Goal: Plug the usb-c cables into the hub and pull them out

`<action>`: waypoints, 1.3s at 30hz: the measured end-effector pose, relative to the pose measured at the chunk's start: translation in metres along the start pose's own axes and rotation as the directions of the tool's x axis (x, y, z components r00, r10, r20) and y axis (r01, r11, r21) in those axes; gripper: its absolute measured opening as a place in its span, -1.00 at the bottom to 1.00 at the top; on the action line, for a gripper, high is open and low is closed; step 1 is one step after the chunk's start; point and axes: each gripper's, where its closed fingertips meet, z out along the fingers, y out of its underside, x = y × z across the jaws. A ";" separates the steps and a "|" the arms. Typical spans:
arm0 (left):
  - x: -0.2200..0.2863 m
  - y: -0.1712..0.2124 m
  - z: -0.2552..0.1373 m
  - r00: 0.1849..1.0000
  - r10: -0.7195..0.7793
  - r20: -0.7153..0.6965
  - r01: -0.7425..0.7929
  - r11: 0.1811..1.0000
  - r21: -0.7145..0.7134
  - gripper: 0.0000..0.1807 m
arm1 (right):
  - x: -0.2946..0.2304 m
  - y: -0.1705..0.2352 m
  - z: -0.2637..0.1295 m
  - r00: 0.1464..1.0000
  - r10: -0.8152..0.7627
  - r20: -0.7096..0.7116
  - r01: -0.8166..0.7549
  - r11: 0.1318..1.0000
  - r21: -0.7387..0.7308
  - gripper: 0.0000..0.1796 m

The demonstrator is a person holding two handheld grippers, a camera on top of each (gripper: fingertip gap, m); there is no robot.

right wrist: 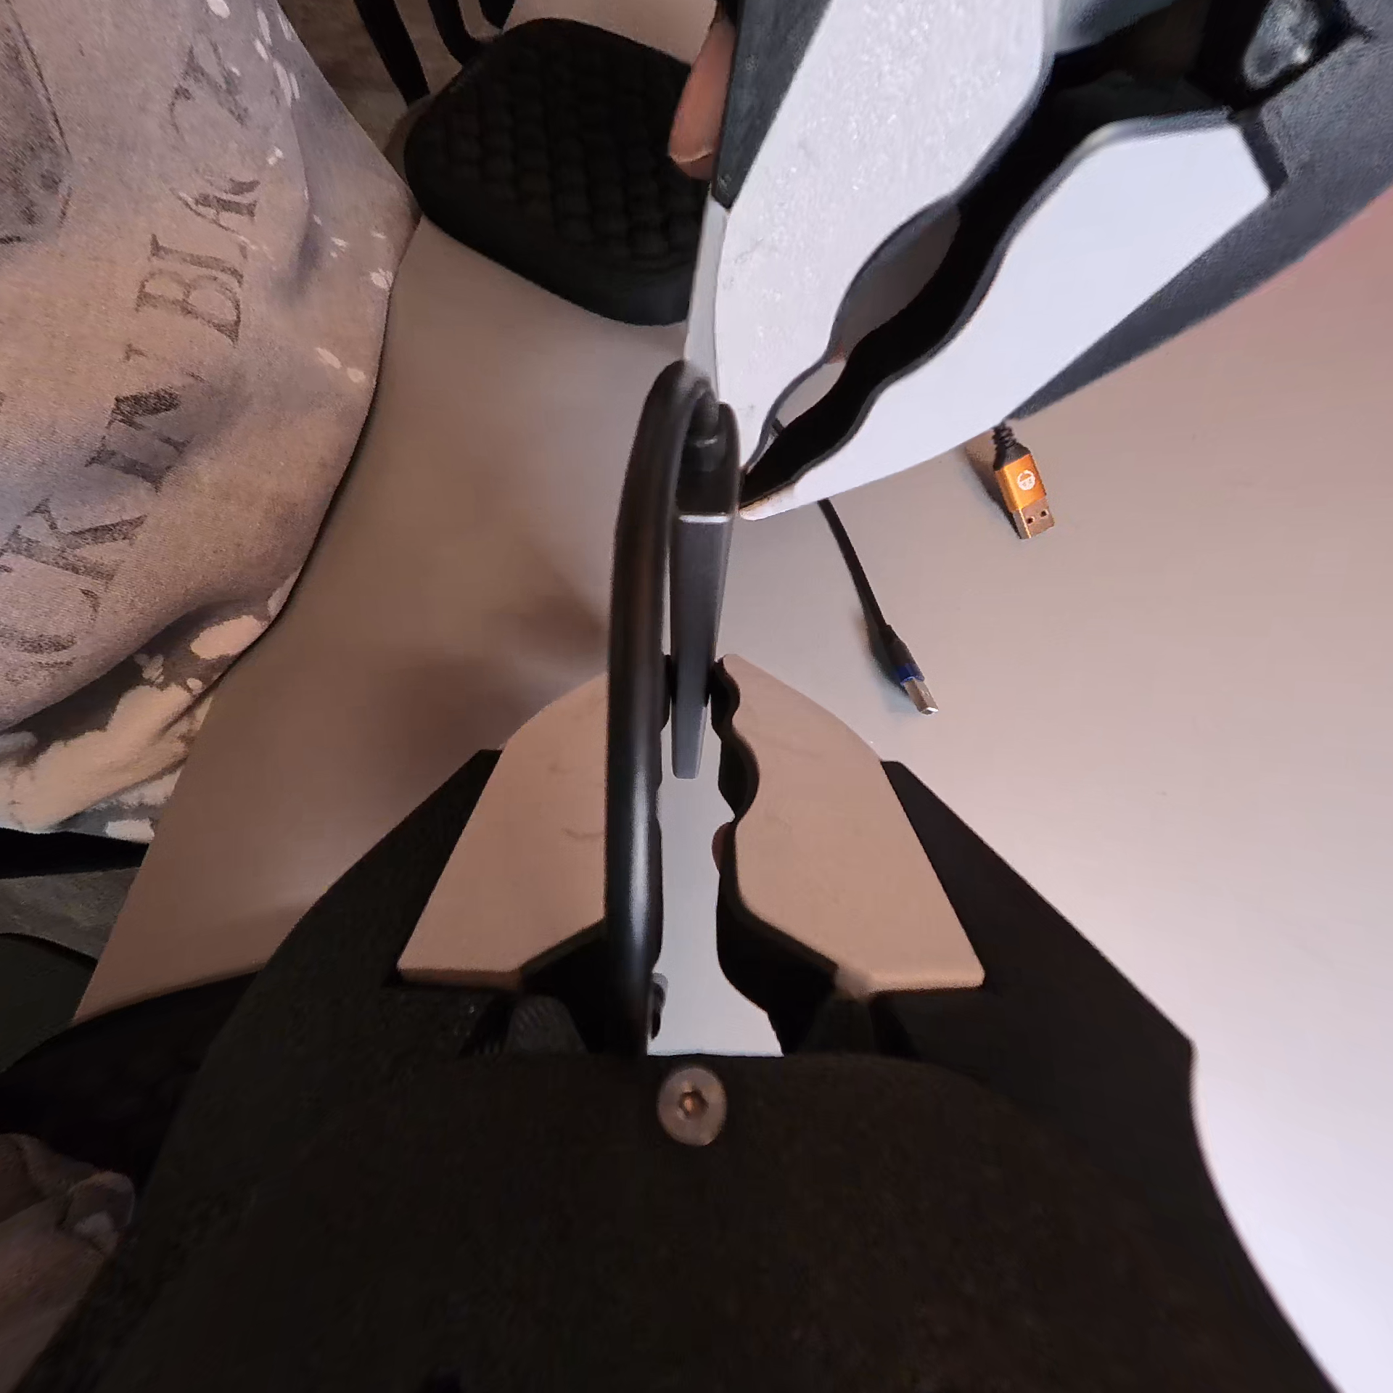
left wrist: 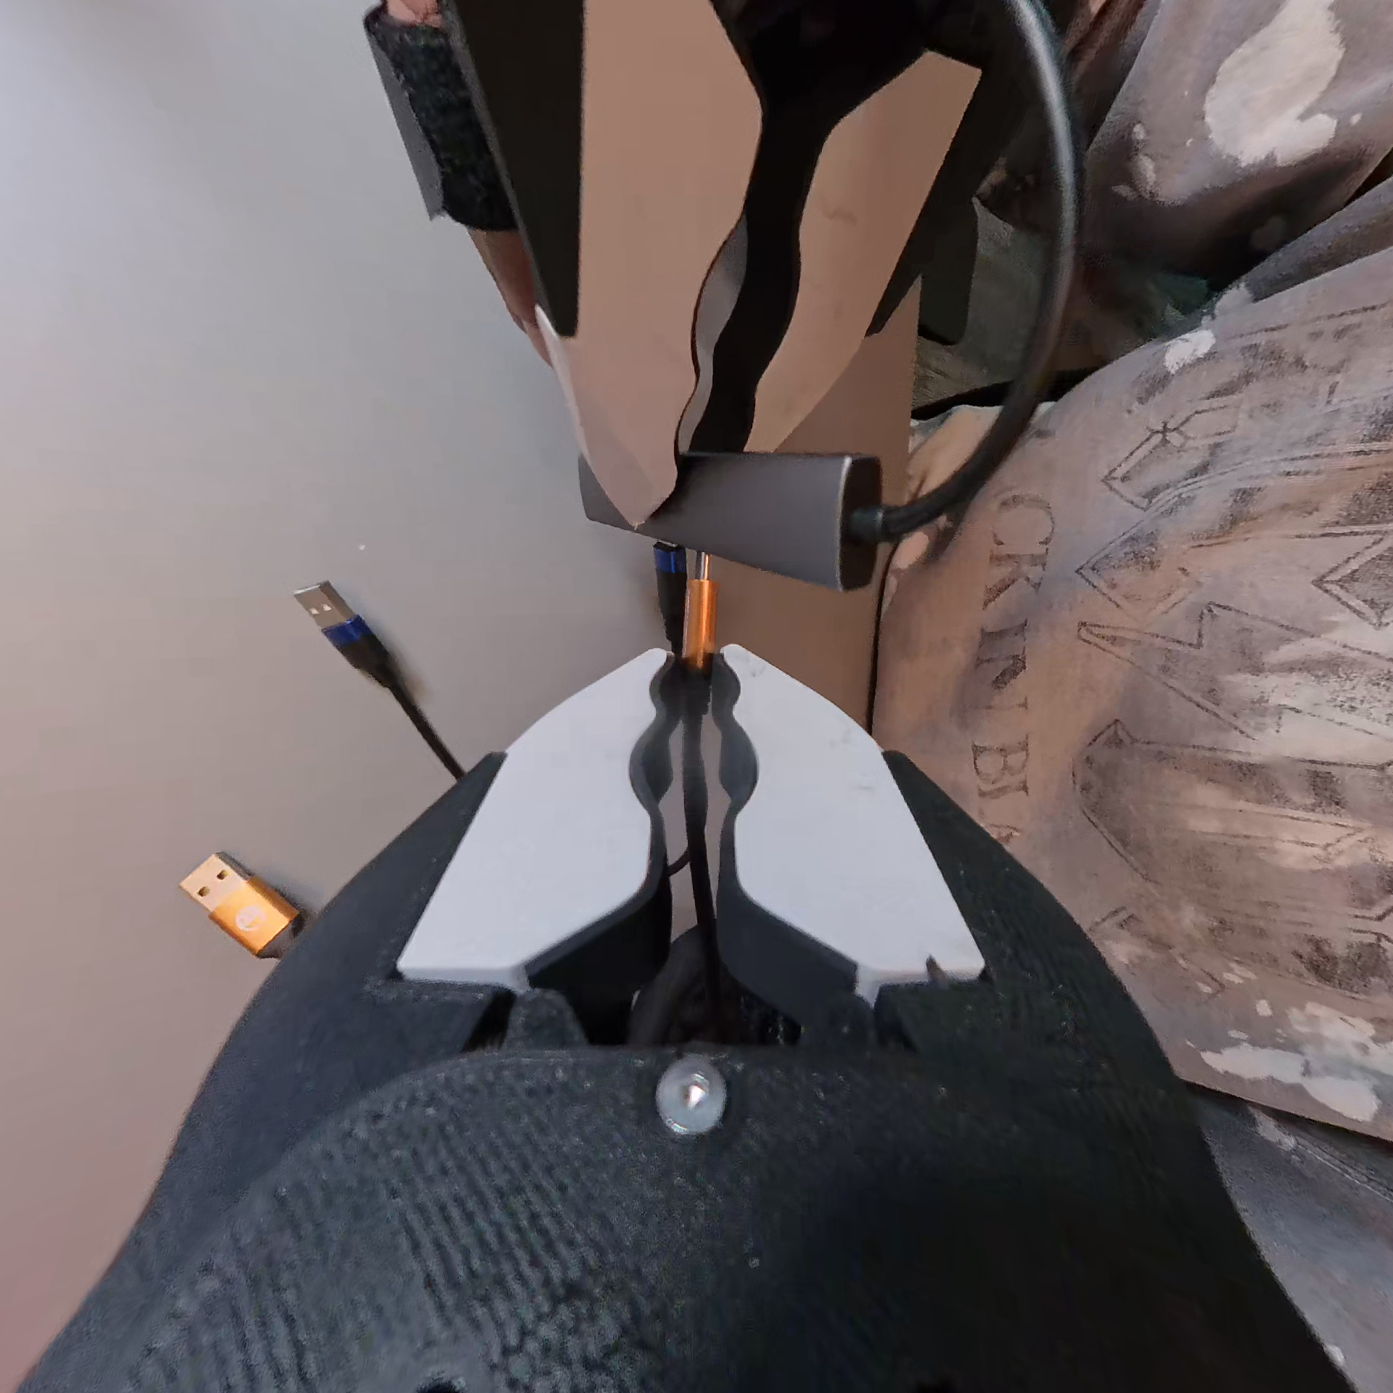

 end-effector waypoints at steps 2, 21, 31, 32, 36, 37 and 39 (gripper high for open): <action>-0.001 -0.005 -0.005 1.000 -0.002 0.022 0.001 0.999 0.048 -0.91 | 0.003 -0.002 -0.004 1.000 0.024 0.008 -0.025 0.999 0.045 -0.90; -0.013 -0.018 -0.018 0.983 0.030 0.184 -0.070 0.974 0.215 -0.91 | 0.020 -0.007 -0.009 0.994 0.113 0.009 -0.112 0.978 0.178 -0.90; -0.014 -0.022 -0.010 0.984 0.068 0.167 -0.105 0.969 0.224 -0.92 | 0.018 0.005 0.012 0.997 0.078 0.001 -0.078 0.995 0.064 -0.89; -0.014 -0.023 -0.012 0.985 0.064 0.159 -0.101 0.966 0.236 -0.92 | 0.019 0.002 0.011 0.997 0.077 -0.002 -0.076 0.994 0.076 -0.89; -0.015 -0.021 -0.009 0.976 0.087 0.197 -0.128 0.971 0.203 -0.92 | 0.019 0.005 0.016 0.998 0.060 -0.008 -0.059 0.997 0.049 -0.89; -0.016 -0.022 -0.009 0.975 0.085 0.204 -0.129 0.969 0.213 -0.93 | 0.020 0.004 0.016 0.998 0.064 -0.010 -0.064 0.996 0.057 -0.89; -0.017 -0.024 -0.012 0.974 0.078 0.213 -0.130 0.962 0.242 -0.93 | 0.022 0.001 0.014 0.998 0.065 -0.028 -0.063 0.996 0.065 -0.90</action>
